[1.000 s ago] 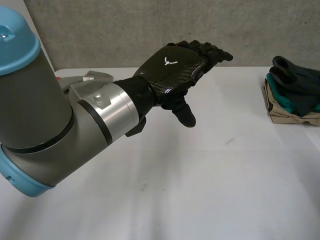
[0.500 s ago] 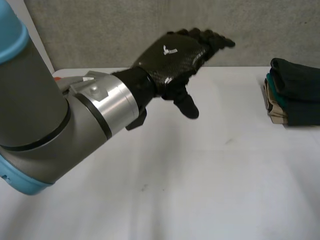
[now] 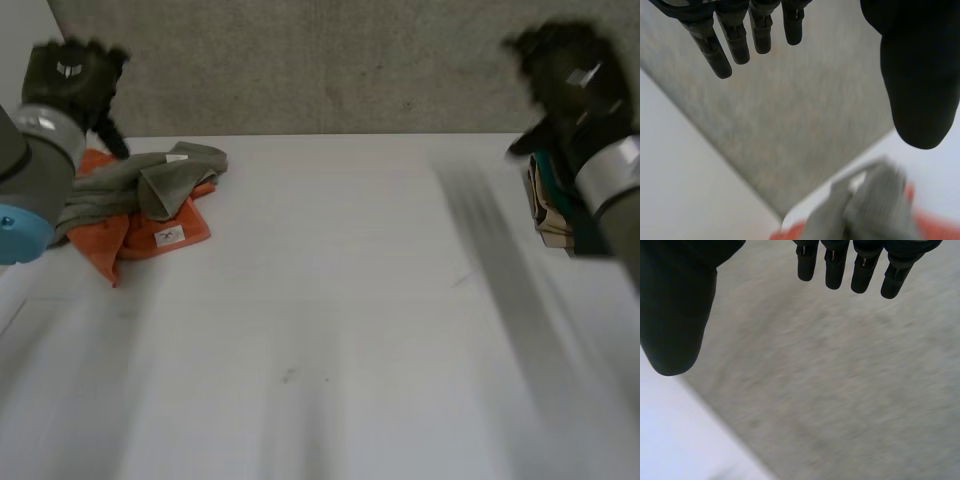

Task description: Fold the laundry.

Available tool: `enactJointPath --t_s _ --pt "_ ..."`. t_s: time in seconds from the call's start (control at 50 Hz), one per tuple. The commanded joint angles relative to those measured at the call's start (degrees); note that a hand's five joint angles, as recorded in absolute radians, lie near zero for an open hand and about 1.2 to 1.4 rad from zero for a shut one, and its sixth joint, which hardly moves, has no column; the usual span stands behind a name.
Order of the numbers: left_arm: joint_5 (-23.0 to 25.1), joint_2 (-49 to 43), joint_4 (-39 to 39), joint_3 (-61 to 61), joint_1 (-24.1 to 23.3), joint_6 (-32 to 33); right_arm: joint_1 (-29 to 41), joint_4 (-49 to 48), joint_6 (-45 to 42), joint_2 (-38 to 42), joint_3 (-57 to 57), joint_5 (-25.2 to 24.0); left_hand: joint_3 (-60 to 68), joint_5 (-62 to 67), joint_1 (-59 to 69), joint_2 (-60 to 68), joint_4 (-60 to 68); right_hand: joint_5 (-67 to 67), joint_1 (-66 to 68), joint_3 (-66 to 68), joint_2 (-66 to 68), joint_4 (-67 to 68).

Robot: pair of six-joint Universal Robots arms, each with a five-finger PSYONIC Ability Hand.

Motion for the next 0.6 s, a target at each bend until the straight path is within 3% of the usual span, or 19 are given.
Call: enactJointPath --t_s 0.02,0.16,0.36,0.44,0.5,0.58,0.6 --pt "3.9 -15.4 9.1 5.1 6.5 8.8 0.8 -0.2 -3.5 0.5 11.1 0.1 -2.0 -2.8 0.4 -2.0 -1.7 -2.7 -3.0 -2.1 -2.2 -2.1" --pt "10.0 -30.8 15.7 15.1 8.8 11.3 1.0 -5.1 -8.1 1.4 13.5 -2.0 -1.0 -1.8 1.5 -0.9 -0.6 -2.7 -3.0 -2.1 -2.2 -2.1" --pt "13.5 -44.7 16.0 30.4 9.8 11.6 0.3 -5.7 -12.9 3.6 13.0 -1.5 4.7 3.9 7.2 4.8 5.1 -2.7 -3.0 -2.1 -2.2 -2.1" --pt "14.9 -49.6 15.9 36.9 9.5 11.6 0.3 -5.7 -13.3 3.6 12.9 -1.4 20.3 19.6 22.8 20.4 20.7 -2.7 -3.0 -2.1 -2.2 -2.1" --pt "14.4 -51.6 16.1 40.4 8.7 11.6 0.3 -5.8 -13.4 3.5 12.7 -1.2 65.8 65.1 68.3 65.9 66.2 -2.7 -3.0 -2.1 -2.2 -2.1" --pt "11.1 -51.1 18.9 42.0 6.5 11.5 0.2 -5.8 -13.3 3.5 12.2 -1.0 68.0 67.2 70.4 68.0 68.3 -2.7 -3.0 -2.1 -2.2 -2.1" --pt "8.2 -49.1 20.3 41.4 5.2 11.3 0.0 -5.7 -13.2 3.5 12.0 -0.8 68.0 67.2 70.4 68.0 68.3 -2.7 -3.0 -2.1 -2.2 -2.1"
